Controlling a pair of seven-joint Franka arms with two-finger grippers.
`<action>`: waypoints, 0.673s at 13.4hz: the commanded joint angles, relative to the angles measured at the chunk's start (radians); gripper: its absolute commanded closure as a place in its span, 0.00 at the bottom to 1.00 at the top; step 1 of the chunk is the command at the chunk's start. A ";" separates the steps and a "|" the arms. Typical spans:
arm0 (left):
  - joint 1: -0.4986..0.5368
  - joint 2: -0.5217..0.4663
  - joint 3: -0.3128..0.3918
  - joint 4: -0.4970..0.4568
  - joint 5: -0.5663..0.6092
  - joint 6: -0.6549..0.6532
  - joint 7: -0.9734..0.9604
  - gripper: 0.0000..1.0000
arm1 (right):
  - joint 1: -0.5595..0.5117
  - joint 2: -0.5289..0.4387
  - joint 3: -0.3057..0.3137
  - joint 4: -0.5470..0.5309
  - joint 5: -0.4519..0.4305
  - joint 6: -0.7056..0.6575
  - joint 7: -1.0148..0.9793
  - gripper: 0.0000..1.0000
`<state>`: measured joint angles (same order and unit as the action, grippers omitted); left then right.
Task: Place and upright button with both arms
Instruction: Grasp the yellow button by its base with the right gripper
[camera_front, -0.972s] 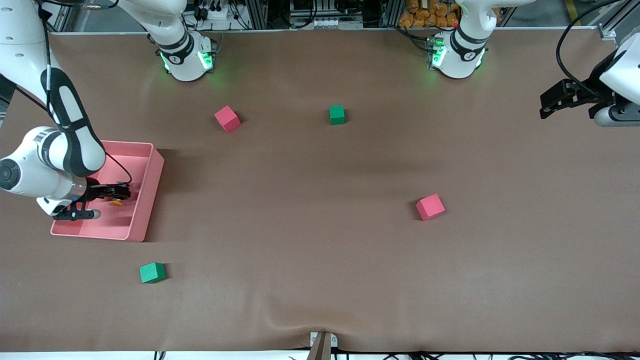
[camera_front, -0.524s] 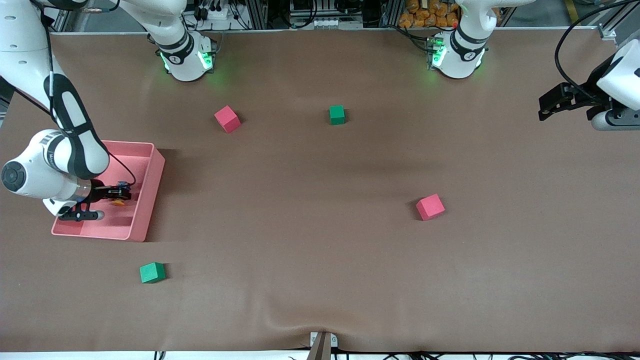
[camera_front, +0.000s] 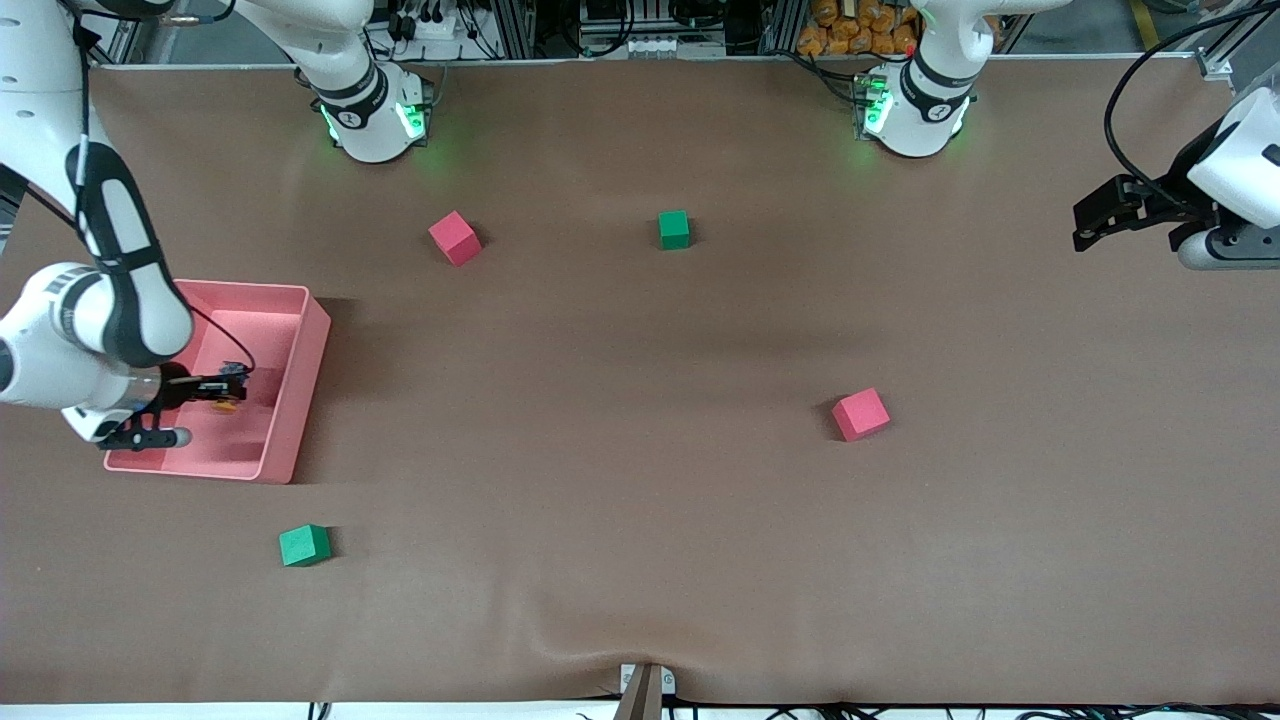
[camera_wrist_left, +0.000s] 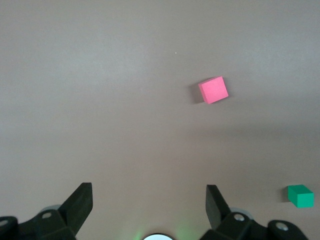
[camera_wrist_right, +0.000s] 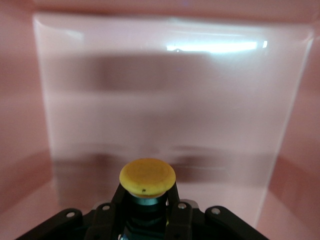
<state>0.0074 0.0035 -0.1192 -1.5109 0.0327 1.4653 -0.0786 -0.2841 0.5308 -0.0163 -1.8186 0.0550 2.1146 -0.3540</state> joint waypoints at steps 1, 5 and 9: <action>-0.001 0.012 0.001 0.006 0.001 0.009 0.016 0.00 | -0.012 -0.006 0.013 0.143 0.009 -0.174 -0.017 1.00; 0.000 0.018 0.001 0.014 0.015 0.012 0.014 0.00 | 0.043 -0.008 0.018 0.316 0.011 -0.393 0.062 1.00; 0.008 0.020 0.001 0.011 0.015 0.012 0.014 0.00 | 0.227 -0.005 0.025 0.413 0.032 -0.518 0.280 1.00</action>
<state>0.0109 0.0182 -0.1153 -1.5105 0.0328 1.4729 -0.0786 -0.1460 0.5221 0.0123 -1.4402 0.0705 1.6287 -0.1685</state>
